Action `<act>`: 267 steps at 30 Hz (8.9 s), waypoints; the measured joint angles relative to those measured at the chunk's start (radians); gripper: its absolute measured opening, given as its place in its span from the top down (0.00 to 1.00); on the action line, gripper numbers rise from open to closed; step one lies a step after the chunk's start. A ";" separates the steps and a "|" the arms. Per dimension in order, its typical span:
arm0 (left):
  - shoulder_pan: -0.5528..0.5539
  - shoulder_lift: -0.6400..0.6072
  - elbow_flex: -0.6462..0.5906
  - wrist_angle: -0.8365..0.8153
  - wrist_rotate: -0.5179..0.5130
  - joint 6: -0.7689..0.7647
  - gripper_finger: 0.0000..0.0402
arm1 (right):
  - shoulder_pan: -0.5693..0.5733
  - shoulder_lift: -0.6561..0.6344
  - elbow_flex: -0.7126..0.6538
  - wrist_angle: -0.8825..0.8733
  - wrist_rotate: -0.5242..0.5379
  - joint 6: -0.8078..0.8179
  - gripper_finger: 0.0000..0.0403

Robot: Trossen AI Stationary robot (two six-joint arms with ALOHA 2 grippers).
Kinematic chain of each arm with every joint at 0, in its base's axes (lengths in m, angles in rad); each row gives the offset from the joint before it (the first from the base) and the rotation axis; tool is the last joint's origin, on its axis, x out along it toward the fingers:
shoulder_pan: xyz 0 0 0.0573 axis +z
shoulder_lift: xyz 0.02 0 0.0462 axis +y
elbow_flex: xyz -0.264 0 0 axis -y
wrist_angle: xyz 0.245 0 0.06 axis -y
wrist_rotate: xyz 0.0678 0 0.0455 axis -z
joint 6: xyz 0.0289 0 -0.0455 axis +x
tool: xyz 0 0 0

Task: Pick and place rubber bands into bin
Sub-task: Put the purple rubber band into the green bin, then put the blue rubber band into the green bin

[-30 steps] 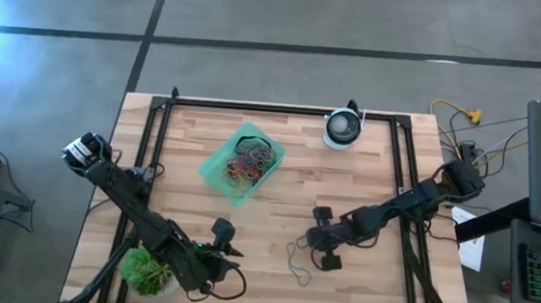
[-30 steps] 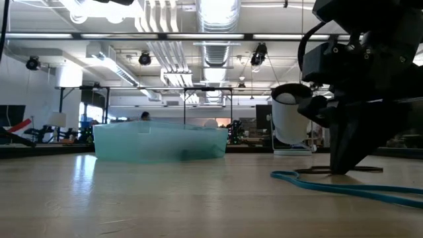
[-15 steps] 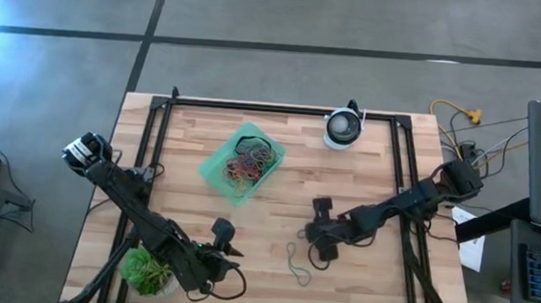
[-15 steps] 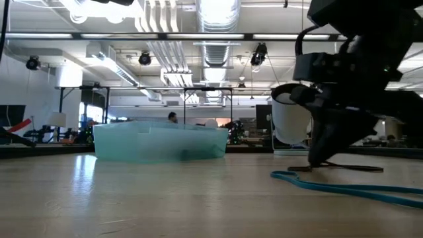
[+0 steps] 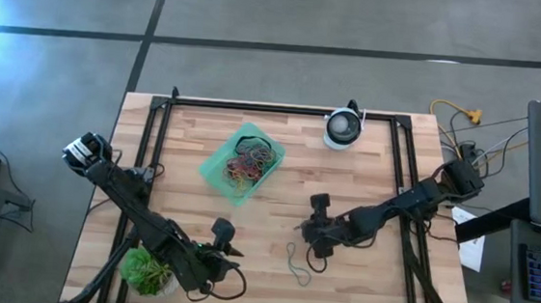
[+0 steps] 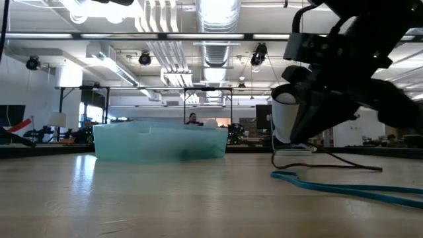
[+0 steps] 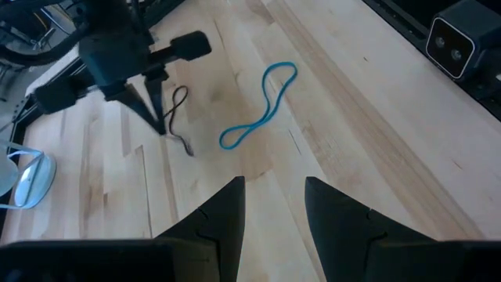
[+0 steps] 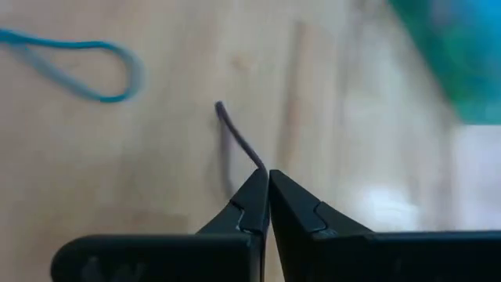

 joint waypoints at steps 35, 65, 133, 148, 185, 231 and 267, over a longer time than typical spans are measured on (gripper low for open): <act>0.000 0.000 0.000 0.000 0.002 -0.001 0.71 | -0.034 -0.004 0.365 -0.011 0.467 -0.419 0.98; 0.000 0.000 -0.007 -0.001 0.022 -0.001 0.71 | -0.627 0.059 0.440 0.366 -0.370 -0.478 0.98; 0.474 0.575 0.419 0.040 0.704 0.329 0.71 | 0.274 -0.631 0.030 -0.272 -0.361 0.277 0.65; 0.496 0.606 0.487 -0.071 0.723 0.318 0.71 | 0.360 -0.617 -0.018 -0.143 -0.335 0.274 0.65; 0.515 0.652 0.492 -0.204 0.734 0.207 0.81 | 0.364 -0.610 -0.031 -0.140 -0.319 0.270 0.68; 0.432 0.317 0.452 -0.389 0.239 0.267 1.00 | 0.364 -0.608 -0.059 -0.132 -0.319 0.278 0.67; 0.591 0.481 0.481 -0.451 0.406 0.310 0.99 | 0.363 -0.605 -0.064 -0.105 -0.294 0.237 0.67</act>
